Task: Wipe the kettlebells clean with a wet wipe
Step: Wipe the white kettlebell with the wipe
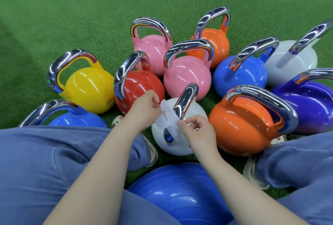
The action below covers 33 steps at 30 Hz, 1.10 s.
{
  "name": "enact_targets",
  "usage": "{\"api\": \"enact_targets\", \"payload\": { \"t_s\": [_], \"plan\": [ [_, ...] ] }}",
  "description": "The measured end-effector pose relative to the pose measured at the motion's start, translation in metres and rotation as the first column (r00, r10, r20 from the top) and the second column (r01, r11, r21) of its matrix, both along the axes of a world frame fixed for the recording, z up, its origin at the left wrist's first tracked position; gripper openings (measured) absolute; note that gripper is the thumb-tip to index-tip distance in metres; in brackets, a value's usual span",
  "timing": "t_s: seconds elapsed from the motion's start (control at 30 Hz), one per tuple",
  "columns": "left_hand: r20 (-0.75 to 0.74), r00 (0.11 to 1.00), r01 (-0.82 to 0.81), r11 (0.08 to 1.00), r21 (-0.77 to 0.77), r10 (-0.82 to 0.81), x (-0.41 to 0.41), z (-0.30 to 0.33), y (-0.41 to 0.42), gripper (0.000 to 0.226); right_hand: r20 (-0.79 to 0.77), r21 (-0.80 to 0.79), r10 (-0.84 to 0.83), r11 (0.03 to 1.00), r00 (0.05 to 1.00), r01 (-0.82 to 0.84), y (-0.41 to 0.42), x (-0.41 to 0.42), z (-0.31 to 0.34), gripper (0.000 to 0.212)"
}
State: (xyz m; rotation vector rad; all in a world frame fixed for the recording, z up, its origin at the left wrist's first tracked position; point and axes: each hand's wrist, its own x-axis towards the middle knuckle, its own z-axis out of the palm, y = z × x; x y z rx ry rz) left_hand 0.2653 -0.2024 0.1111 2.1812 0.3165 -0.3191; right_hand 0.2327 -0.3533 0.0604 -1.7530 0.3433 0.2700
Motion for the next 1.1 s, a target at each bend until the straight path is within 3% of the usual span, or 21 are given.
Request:
{"api": "enact_targets", "payload": {
  "t_s": [0.2,0.3,0.4,0.53,0.63,0.73,0.83,0.87,0.93,1.0,1.1],
  "plan": [
    [-0.011,0.997,-0.080,0.996,-0.025,0.080,0.001,-0.001,0.000,0.041,0.209,-0.310,0.147,0.948,0.967,-0.077,0.002,-0.006,0.001,0.042],
    [-0.006,0.998,-0.064,0.993,-0.102,0.064,0.000,0.003,-0.002,0.031,0.325,-0.453,0.286,0.884,0.901,-0.117,0.002,-0.009,0.003,0.036],
    [-0.026,1.000,0.008,0.992,-0.128,-0.012,-0.003,0.006,0.000,0.020,0.345,-0.530,0.353,0.838,0.869,-0.130,0.003,-0.011,-0.001,0.026],
    [-0.045,0.998,0.048,0.992,-0.117,-0.053,-0.004,0.006,0.004,0.043,0.344,-0.427,0.275,0.898,0.898,-0.112,0.001,-0.009,-0.004,0.010],
    [-0.042,0.999,0.025,0.996,-0.084,-0.029,-0.004,0.004,0.009,0.051,0.331,-0.243,0.130,0.969,0.935,-0.048,0.001,-0.007,-0.001,0.019],
    [-0.023,0.999,0.045,0.999,0.014,-0.045,-0.004,0.000,0.011,0.051,0.169,0.066,-0.087,0.995,0.982,0.077,-0.001,-0.001,0.004,0.020],
    [-0.040,0.999,0.028,0.991,0.129,-0.023,-0.006,-0.008,0.006,0.052,0.022,0.189,-0.119,0.975,0.993,0.112,-0.004,0.003,0.005,0.010],
    [0.006,1.000,-0.020,0.983,0.180,0.019,-0.007,-0.010,0.003,0.050,0.006,0.196,-0.113,0.974,0.994,0.110,-0.004,0.003,0.005,0.009],
    [0.234,0.965,-0.176,0.952,0.252,0.116,-0.011,-0.012,-0.008,0.040,-0.003,0.194,-0.115,0.975,0.993,0.113,-0.004,0.002,0.004,0.009],
    [0.458,0.877,-0.266,0.941,0.207,0.147,-0.017,-0.009,-0.022,0.027,-0.001,0.186,-0.118,0.976,0.993,0.116,-0.003,0.002,0.004,0.009],
    [0.438,0.895,-0.170,0.974,0.152,0.088,-0.026,-0.017,-0.043,0.023,0.014,0.168,-0.110,0.980,0.994,0.106,-0.002,0.003,0.002,0.010]
  ]
}}
